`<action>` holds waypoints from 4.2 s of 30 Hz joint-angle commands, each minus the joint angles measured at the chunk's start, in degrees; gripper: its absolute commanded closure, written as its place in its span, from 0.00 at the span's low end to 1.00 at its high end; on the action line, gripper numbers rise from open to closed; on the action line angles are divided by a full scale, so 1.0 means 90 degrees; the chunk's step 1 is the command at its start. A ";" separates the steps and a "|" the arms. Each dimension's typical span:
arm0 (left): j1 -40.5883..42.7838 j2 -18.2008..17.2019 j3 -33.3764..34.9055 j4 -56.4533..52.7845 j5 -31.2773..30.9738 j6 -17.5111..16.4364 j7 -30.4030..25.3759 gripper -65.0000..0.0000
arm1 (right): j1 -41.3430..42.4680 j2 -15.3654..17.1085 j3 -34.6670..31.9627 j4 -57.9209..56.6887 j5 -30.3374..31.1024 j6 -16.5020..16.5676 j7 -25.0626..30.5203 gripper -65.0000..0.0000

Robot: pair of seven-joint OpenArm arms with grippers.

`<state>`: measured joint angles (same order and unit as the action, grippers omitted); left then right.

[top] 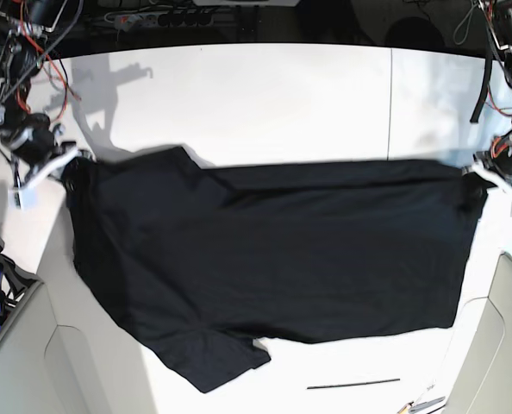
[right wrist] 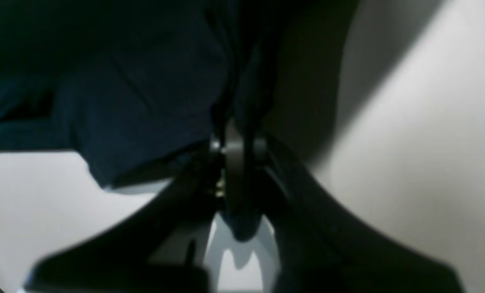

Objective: Fold the T-shirt properly
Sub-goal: 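Drag the shirt toward the robot with both grippers, then release, then move both grippers to the side seams midway along the shirt, then grasp the side seams and fold the hem half over the collar half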

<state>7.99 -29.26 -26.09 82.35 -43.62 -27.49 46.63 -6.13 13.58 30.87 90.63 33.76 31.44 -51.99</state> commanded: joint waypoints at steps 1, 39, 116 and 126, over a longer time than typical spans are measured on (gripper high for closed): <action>0.0070 -0.0131 -0.0143 0.0260 -0.0124 -0.0022 -0.0085 1.00 | -0.0036 0.0112 0.0136 0.0211 0.0301 0.0044 0.0078 1.00; 0.2395 0.0622 -0.1452 0.2186 -0.0874 -0.0704 0.0321 0.61 | -0.1717 0.0112 0.1729 0.0947 0.1156 0.0049 -0.0481 0.50; -0.3849 0.0340 0.1124 -0.4823 0.1591 -0.0304 -0.2681 0.45 | 0.3696 0.0146 -0.0906 -0.5421 -0.1134 0.0143 0.2800 0.50; -0.4048 0.0265 0.1124 -0.4823 0.1695 0.0197 -0.2630 1.00 | 0.3701 0.0209 -0.0903 -0.5345 -0.1205 0.0245 0.2727 1.00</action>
<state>-26.57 -25.58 -15.81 38.19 -27.88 -25.56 23.97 25.71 14.57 22.74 41.43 22.81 33.04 -27.51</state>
